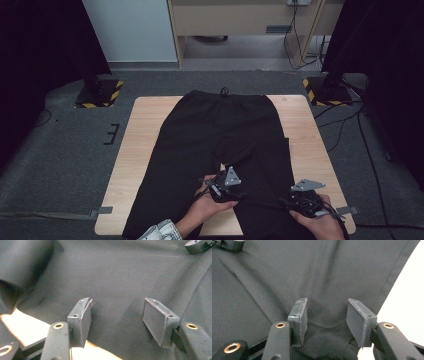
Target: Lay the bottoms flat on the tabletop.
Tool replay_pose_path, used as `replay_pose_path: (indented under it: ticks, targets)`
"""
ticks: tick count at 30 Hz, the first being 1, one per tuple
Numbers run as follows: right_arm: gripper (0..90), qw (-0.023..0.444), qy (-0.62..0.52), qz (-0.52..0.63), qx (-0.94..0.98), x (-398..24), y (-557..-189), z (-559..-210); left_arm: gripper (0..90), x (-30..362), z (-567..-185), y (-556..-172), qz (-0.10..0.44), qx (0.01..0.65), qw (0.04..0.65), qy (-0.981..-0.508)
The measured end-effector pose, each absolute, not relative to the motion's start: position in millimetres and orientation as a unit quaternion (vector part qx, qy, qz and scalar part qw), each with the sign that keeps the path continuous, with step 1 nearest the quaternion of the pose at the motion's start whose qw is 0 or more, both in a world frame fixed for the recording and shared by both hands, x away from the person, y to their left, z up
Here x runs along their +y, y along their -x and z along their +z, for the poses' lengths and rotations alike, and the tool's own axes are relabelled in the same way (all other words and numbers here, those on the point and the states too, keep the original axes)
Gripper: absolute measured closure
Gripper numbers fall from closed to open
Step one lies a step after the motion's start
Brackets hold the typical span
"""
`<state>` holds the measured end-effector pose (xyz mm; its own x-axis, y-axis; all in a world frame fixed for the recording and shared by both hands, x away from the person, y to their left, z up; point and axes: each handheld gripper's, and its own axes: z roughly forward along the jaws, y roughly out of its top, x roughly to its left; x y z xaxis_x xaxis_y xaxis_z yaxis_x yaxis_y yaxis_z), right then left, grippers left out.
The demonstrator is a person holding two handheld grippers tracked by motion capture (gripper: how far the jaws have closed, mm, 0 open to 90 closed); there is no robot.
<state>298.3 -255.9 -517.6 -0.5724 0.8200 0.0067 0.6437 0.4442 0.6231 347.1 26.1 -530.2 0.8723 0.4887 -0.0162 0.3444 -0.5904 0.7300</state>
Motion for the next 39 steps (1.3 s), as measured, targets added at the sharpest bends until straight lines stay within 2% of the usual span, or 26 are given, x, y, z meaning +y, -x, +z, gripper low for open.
replay_pose_path:
  ticks: [4,5,12,16,21,25,28,31,34,39]
  targets:
    - [47.8,0.159,-0.443,0.317,0.823,-259,-302,-511,38.6,25,-531,-348,0.086,0.241,0.395,-0.883]
    - [44.2,0.175,-0.443,0.324,0.817,-259,-315,-507,38.7,24,-531,-348,0.087,0.241,0.395,-0.882]
    - [43.6,0.182,-0.455,0.323,0.809,-254,-362,-518,39.0,25,-531,-347,0.086,0.238,0.397,-0.882]
    - [44.4,0.181,-0.449,0.311,0.818,-248,-362,-524,39.0,25,-532,-345,0.085,0.235,0.397,-0.883]
    - [44.5,0.171,-0.452,0.323,0.814,-252,-339,-526,41.9,25,-526,-344,0.037,0.236,0.397,-0.886]
    - [45.1,0.159,-0.448,0.309,0.823,-251,-330,-521,39.7,34,-515,-350,0.072,0.247,0.417,-0.871]
    - [44.6,0.171,-0.449,0.321,0.816,-252,-339,-518,38.7,48,-507,-363,0.108,0.269,0.422,-0.859]
    - [45.2,0.174,-0.454,0.319,0.814,-248,-361,-522,39.6,60,-509,-374,0.119,0.294,0.419,-0.851]
    - [45.2,0.173,-0.458,0.317,0.812,-246,-368,-525,39.7,65,-515,-382,0.123,0.304,0.410,-0.851]
    - [45.6,0.180,-0.463,0.324,0.805,-243,-361,-527,39.4,63,-529,-390,0.122,0.307,0.388,-0.860]
